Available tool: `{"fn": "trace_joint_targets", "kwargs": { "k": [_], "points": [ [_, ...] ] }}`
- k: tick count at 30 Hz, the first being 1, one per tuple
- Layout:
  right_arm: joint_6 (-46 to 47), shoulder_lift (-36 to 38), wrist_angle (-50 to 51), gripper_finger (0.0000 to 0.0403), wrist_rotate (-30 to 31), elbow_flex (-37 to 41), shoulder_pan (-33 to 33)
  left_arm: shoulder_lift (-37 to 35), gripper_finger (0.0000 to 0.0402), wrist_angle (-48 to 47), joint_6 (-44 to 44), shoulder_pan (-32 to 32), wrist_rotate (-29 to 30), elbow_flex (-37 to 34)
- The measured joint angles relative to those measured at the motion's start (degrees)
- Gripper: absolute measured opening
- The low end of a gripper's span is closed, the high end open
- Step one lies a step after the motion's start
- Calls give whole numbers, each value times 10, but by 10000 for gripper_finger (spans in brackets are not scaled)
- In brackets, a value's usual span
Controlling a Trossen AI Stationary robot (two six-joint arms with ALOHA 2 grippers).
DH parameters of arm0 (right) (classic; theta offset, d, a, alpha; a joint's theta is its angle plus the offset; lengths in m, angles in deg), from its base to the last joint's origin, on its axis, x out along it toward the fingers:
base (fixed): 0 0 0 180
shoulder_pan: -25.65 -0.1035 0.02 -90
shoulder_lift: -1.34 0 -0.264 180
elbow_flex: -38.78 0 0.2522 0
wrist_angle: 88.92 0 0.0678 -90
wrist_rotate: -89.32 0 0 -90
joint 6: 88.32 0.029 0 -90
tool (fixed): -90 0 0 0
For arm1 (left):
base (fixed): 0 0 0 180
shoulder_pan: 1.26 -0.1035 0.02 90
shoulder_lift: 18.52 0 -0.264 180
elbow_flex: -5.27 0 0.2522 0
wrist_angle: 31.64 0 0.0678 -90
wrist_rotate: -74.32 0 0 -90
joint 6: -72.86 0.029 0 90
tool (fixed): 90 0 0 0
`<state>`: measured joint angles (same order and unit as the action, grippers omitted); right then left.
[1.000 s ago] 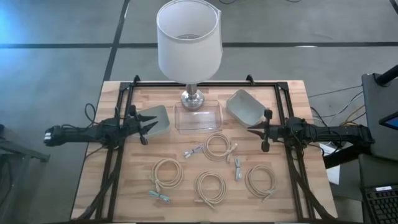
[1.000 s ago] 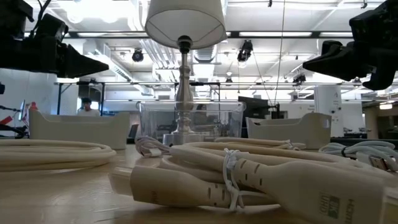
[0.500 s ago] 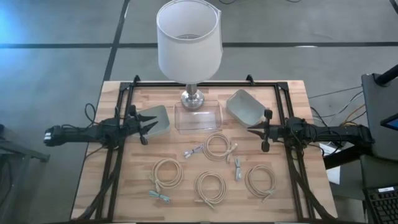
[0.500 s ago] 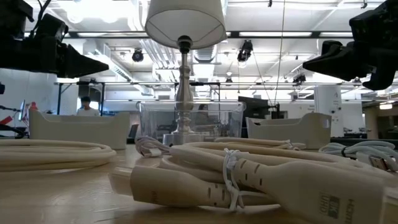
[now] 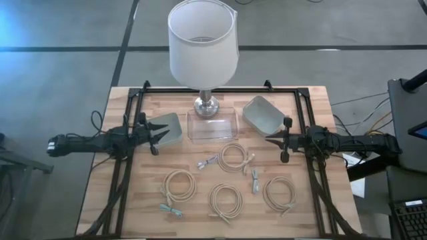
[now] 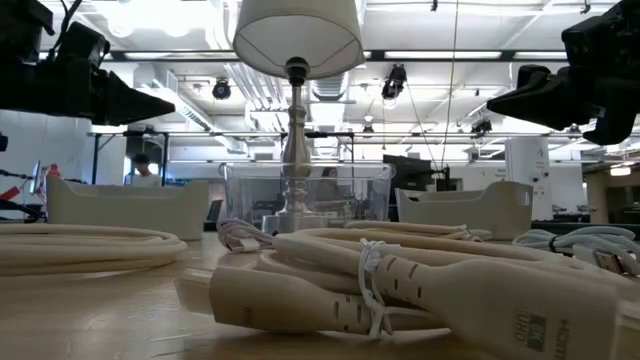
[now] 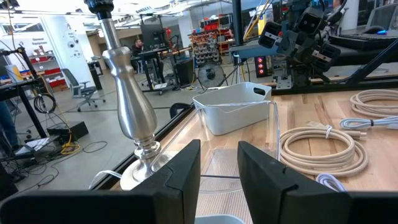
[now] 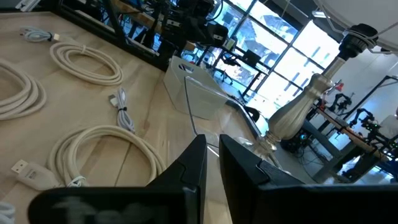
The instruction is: Pick & Place USB Port
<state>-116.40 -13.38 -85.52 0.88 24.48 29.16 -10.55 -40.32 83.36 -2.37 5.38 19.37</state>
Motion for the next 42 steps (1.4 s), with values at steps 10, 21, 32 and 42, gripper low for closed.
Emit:
{"fn": "trace_joint_targets", "kwargs": {
  "k": [10,21,32,42],
  "points": [
    [0,0,0,38,0,0,0,0,110,0,0,0,0,0],
    [0,0,0,38,0,0,0,0,110,0,0,0,0,0],
    [0,0,0,38,0,0,0,0,110,0,0,0,0,0],
    [-128,0,-11,38,15,0,0,0,110,0,0,0,0,0]
  ]
}}
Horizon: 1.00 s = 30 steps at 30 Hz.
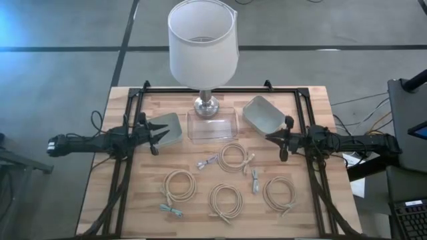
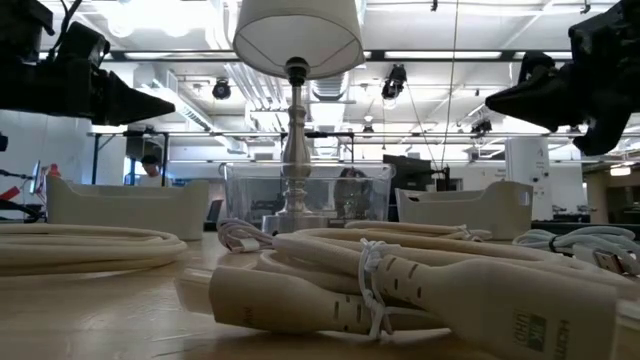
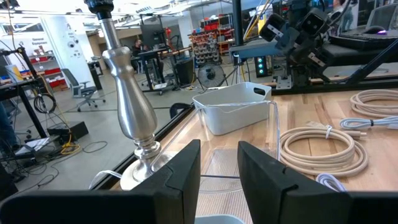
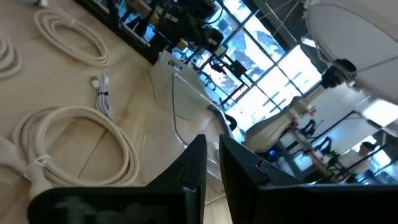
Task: Pick & Place USB Port
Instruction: Put the light brown hdmi cable into the left gray bin
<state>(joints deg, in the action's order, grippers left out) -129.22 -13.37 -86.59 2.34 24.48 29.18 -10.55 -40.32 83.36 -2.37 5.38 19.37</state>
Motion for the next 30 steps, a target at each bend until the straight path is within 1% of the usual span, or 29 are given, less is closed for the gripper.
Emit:
{"fn": "trace_joint_targets", "kwargs": {
  "k": [7,18,22,24,26,28,30],
  "points": [
    [23,0,3,38,1,0,0,0,110,0,0,0,0,0],
    [17,0,6,38,1,0,0,0,110,0,0,0,0,0],
    [28,0,5,38,14,0,0,0,110,4,0,0,0,0],
    [81,-1,5,38,12,0,0,0,110,6,0,0,0,0],
    [158,-3,5,38,12,0,0,0,110,4,0,0,-1,0],
    [262,-4,5,38,10,0,0,0,110,5,0,0,-2,0],
    [386,-5,5,38,11,0,0,0,110,5,0,0,-2,0]
  ]
}}
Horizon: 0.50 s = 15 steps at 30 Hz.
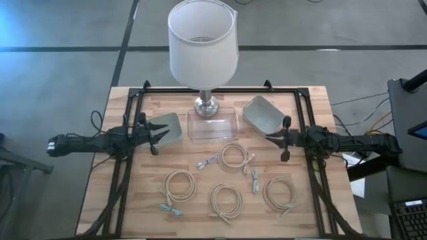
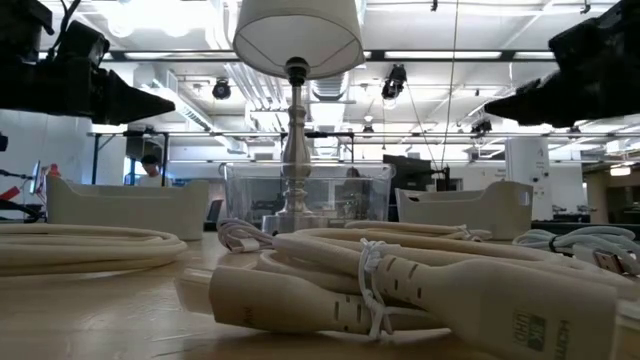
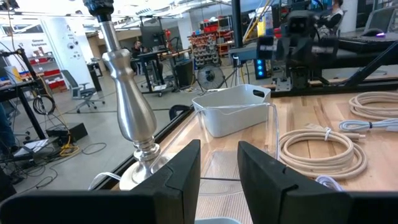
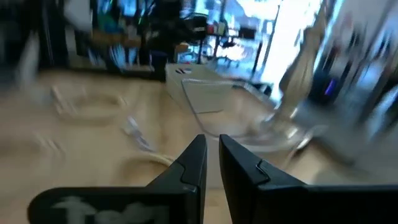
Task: Pick & Place USB Port
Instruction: Put the light brown hdmi cable into the left gray bin
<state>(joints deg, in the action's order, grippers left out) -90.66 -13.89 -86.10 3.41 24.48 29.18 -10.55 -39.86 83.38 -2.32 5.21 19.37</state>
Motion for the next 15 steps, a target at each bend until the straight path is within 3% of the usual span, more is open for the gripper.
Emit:
{"fn": "trace_joint_targets", "kwargs": {
  "k": [2,5,15],
  "points": [
    [98,0,-4,38,8,0,0,0,110,0,0,0,0,0],
    [170,1,-6,38,21,0,0,0,110,0,-17,0,-4,0],
    [179,1,-123,38,21,0,0,0,110,-4,-26,0,-31,0]
  ]
}}
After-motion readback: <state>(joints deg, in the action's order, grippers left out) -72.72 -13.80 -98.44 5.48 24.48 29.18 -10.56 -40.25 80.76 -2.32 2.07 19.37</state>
